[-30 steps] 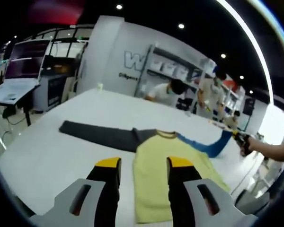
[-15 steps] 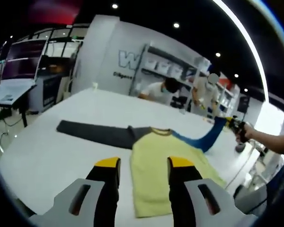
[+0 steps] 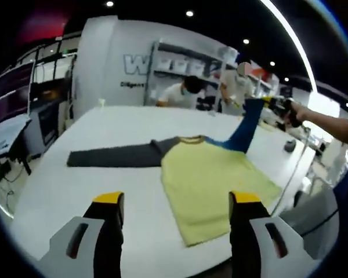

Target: Fold the garment on the visible template until the final outline fits inside the template.

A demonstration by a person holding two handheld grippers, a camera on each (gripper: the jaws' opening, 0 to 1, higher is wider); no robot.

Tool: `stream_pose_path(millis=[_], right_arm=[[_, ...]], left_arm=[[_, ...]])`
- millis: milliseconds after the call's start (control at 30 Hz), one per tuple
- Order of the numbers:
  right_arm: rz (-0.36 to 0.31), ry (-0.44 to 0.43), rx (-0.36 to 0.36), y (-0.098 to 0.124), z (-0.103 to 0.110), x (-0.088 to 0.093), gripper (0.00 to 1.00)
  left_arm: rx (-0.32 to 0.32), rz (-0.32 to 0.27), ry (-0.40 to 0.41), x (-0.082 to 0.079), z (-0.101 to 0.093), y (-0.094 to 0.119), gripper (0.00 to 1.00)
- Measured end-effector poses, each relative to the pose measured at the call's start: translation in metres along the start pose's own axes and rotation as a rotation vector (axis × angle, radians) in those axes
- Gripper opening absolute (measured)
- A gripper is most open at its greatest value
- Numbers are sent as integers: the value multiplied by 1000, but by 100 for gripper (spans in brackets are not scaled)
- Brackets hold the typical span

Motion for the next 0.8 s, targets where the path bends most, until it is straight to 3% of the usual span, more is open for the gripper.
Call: stream_pose_path(millis=[133, 333, 400, 433, 533, 600, 667, 800], right_arm=[[10, -121, -31, -8, 7, 3, 0], [-56, -336, -41, -17, 16, -6, 0], [-79, -436, -59, -31, 8, -13, 0], [-101, -538, -84, -39, 6, -19, 0], [-137, -580, -85, -41, 0, -26, 0], [-92, -652, -90, -42, 1, -23, 0], [-10, -650, -93, -43, 7, -14, 0], [-16, -646, -103, -52, 13, -14, 0]], left_arm=[[-26, 8, 6, 3, -7, 3, 82], [-47, 21, 8, 10, -16, 6, 91], [-64, 31, 8, 13, -17, 10, 89], [-75, 33, 10, 13, -16, 12, 89], [-90, 44, 12, 17, -7, 15, 88], [-92, 46, 13, 18, -3, 15, 88], [-91, 54, 14, 21, 0, 12, 88], [-78, 66, 6, 23, -7, 7, 87]])
Point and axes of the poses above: the point that each gripper's makers call its tool centre point, and the gripper's own axes: y roughly backward along the fingers, z roughly to its left, x roughly out of its underside, the point moved 6 cm from there along y, roughly backward along the fingers, and after that the axes turned 11 degrees about -y, right-handed, at the moved point
